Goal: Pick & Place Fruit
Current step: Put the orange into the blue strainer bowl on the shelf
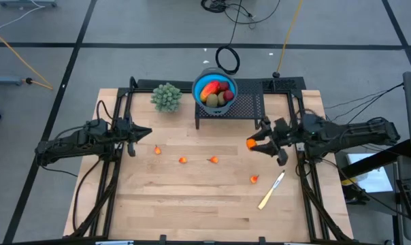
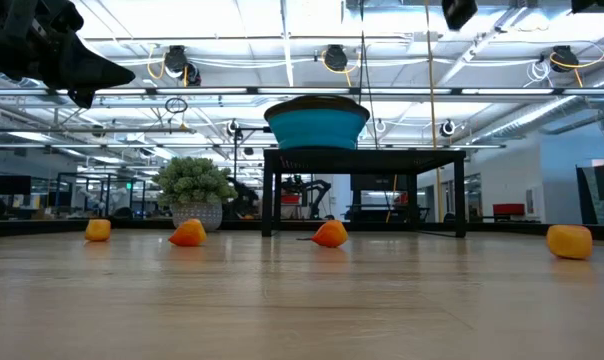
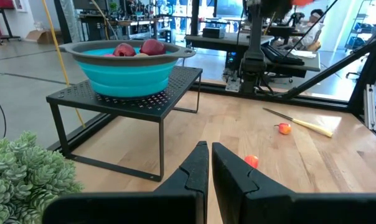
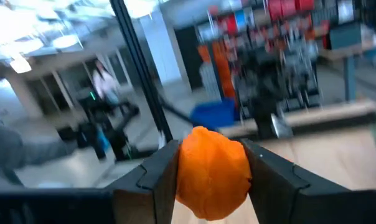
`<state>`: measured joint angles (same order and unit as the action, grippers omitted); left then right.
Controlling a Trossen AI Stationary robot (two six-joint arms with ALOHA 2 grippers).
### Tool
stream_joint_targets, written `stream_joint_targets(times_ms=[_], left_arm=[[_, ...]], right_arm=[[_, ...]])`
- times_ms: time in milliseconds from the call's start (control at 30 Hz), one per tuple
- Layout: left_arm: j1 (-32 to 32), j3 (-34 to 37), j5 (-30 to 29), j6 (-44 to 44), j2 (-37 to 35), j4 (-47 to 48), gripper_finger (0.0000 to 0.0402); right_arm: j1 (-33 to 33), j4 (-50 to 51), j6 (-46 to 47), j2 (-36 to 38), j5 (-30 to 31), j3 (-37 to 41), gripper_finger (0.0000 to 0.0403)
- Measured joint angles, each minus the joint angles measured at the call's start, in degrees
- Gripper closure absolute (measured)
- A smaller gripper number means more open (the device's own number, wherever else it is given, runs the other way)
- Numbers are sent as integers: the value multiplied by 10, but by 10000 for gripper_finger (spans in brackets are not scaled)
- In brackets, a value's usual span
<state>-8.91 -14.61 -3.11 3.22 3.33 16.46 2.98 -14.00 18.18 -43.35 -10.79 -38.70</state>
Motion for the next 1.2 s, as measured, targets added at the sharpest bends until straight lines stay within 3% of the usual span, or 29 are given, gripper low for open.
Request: stream_joint_targets(times_ms=[267,500,967,1200], left_arm=[[0,0,0,0,0,0,380],[0,0,0,0,0,0,380],[0,0,0,0,0,0,380],[0,0,0,0,0,0,380]], right_arm=[[0,-126,17,7,-46,0,248],[0,-149,38,7,-45,0,248],[0,-116,-350,5,-45,0,248],[0,-99,-354,5,-25,0,248]])
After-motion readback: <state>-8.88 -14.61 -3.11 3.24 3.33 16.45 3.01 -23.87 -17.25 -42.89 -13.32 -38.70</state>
